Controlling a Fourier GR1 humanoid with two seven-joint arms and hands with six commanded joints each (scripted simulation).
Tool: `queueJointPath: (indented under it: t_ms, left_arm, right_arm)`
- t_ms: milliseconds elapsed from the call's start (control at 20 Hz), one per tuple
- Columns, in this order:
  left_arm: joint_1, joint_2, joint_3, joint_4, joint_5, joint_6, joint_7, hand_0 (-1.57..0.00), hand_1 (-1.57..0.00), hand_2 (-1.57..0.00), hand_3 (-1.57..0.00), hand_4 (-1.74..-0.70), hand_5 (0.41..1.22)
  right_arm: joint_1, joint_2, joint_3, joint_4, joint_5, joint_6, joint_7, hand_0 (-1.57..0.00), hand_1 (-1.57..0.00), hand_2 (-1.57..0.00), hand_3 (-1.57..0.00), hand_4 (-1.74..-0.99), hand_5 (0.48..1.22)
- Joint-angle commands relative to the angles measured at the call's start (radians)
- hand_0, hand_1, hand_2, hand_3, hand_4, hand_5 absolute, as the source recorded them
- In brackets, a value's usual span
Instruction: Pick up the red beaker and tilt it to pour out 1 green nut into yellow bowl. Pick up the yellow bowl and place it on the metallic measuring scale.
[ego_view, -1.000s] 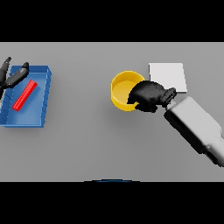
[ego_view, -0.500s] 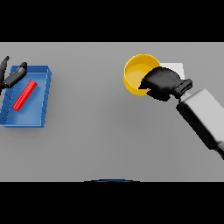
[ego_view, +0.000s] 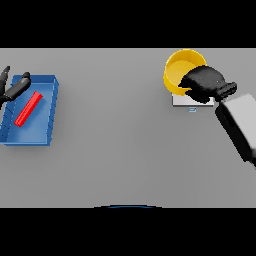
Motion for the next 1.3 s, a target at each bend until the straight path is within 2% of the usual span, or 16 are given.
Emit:
queueJointPath:
  t_ms: [0, 100, 150, 300, 450, 550, 700, 750, 800, 850, 900, 950, 1050, 1150, 1250]
  left_arm:
    - [0.007, 0.011, -0.002, -0.015, -0.002, 0.005, 0.008, 0.0, 0.0, 0.0, 0.0, -0.73, 0.734]
    - [-0.002, 0.011, -0.004, -0.011, -0.006, 0.002, 0.015, 0.0, 0.0, 0.0, 0.0, -0.72, 0.725]
    - [-0.003, 0.011, -0.001, -0.005, -0.004, -0.005, 0.009, 0.0, 0.0, 0.0, 0.0, -0.72, 0.72]
    - [0.0, 0.01, -0.001, -0.014, -0.002, 0.005, 0.012, 0.0, 0.0, 0.0, 0.0, -0.73, 0.713]
    - [0.01, 0.014, -0.002, -0.017, -0.007, 0.01, 0.006, 0.0, 0.0, 0.0, 0.0, -0.72, 0.71]
    - [0.005, 0.008, 0.0, -0.011, 0.0, 0.007, 0.013, 0.0, 0.0, 0.0, 0.0, -0.73, 0.714]
    - [0.01, 0.011, -0.006, -0.022, -0.007, 0.012, 0.017, 0.0, 0.0, 0.0, 0.0, -0.73, 0.712]
    - [0.009, 0.017, -0.003, -0.017, -0.006, 0.005, 0.016, 0.0, 0.0, 0.0, 0.0, -0.73, 0.713]
    - [0.008, 0.006, -0.006, -0.004, -0.005, -0.002, 0.009, 0.0, 0.0, 0.0, 0.0, -0.73, 0.715]
    - [0.0, 0.01, -0.001, -0.005, -0.002, -0.006, 0.01, 0.0, 0.0, 0.0, 0.0, -0.73, 0.717]
    - [-0.005, 0.009, -0.002, -0.004, -0.004, -0.003, 0.017, 0.0, 0.0, 0.0, 0.0, -0.73, 0.72]
    - [-0.004, 0.003, 0.0, 0.003, 0.002, -0.01, 0.012, 0.0, 0.0, 0.0, 0.0, -0.73, 0.723]
    - [-0.011, -0.005, 0.002, 0.024, -0.002, -0.011, 0.005, 0.0, 0.0, 0.0, 0.0, -0.73, 0.729]
    - [-0.007, 0.003, 0.003, 0.017, -0.001, -0.014, -0.001, 0.0, 0.0, 0.0, 0.0, -0.73, 0.717]
    - [-0.004, 0.0, 0.001, 0.017, 0.001, -0.019, -0.002, 0.0, 0.0, 0.0, 0.0, -0.72, 0.708]
  right_arm:
    - [-0.012, 0.007, -0.007, 0.052, 0.005, -0.02, -0.011, -1.57, -1.57, -1.54, -1.15, -1.741, 1.221]
    - [-0.023, 0.013, -0.015, 0.114, 0.014, -0.047, -0.01, -1.57, -1.57, -1.5, -1.17, -1.741, 1.221]
    - [-0.027, 0.014, -0.019, 0.145, 0.013, -0.058, -0.034, -1.57, -1.57, -1.49, -1.2, -1.741, 1.221]
    - [-0.049, 0.04, -0.038, 0.24, 0.014, -0.092, -0.029, -1.57, -1.57, -1.45, -1.29, -1.741, 1.221]
    - [-0.062, 0.044, -0.052, 0.303, 0.004, -0.097, -0.058, -1.57, -1.57, -1.42, -1.35, -1.741, 1.221]
    - [-0.066, 0.058, -0.058, 0.327, -0.005, -0.09, -0.041, -1.55, -1.57, -1.39, -1.41, -1.741, 1.221]
    - [-0.064, 0.071, -0.061, 0.361, -0.01, -0.09, -0.046, -1.42, -1.57, -1.36, -1.49, -1.741, 1.221]
    - [-0.059, 0.064, -0.062, 0.367, -0.01, -0.091, -0.063, -1.4, -1.57, -1.37, -1.43, -1.741, 1.221]
    - [-0.06, 0.06, -0.063, 0.36, -0.013, -0.076, -0.052, -1.4, -1.57, -1.39, -1.36, -1.741, 1.221]
    - [-0.066, 0.062, -0.068, 0.368, -0.016, -0.073, -0.056, -1.33, -1.46, -1.42, -1.2, -1.741, 1.221]
    - [-0.071, 0.062, -0.076, 0.369, -0.02, -0.073, -0.063, -1.13, -1.32, -1.33, -1.06, -1.701, 1.221]
    - [-0.069, 0.061, -0.08, 0.364, -0.027, -0.061, -0.06, -0.9, -1.15, -1.19, -0.94, -1.66, 1.143]
    - [-0.067, 0.066, -0.083, 0.383, -0.03, -0.05, -0.05, -0.58, -0.83, -0.91, -0.74, -1.588, 1.016]
    - [-0.078, 0.07, -0.076, 0.391, -0.02, -0.043, -0.036, -0.37, -0.58, -0.69, -0.61, -1.539, 0.933]
    - [-0.083, 0.058, -0.062, 0.394, -0.007, -0.038, -0.058, -0.24, -0.38, -0.52, -0.53, -1.501, 0.877]
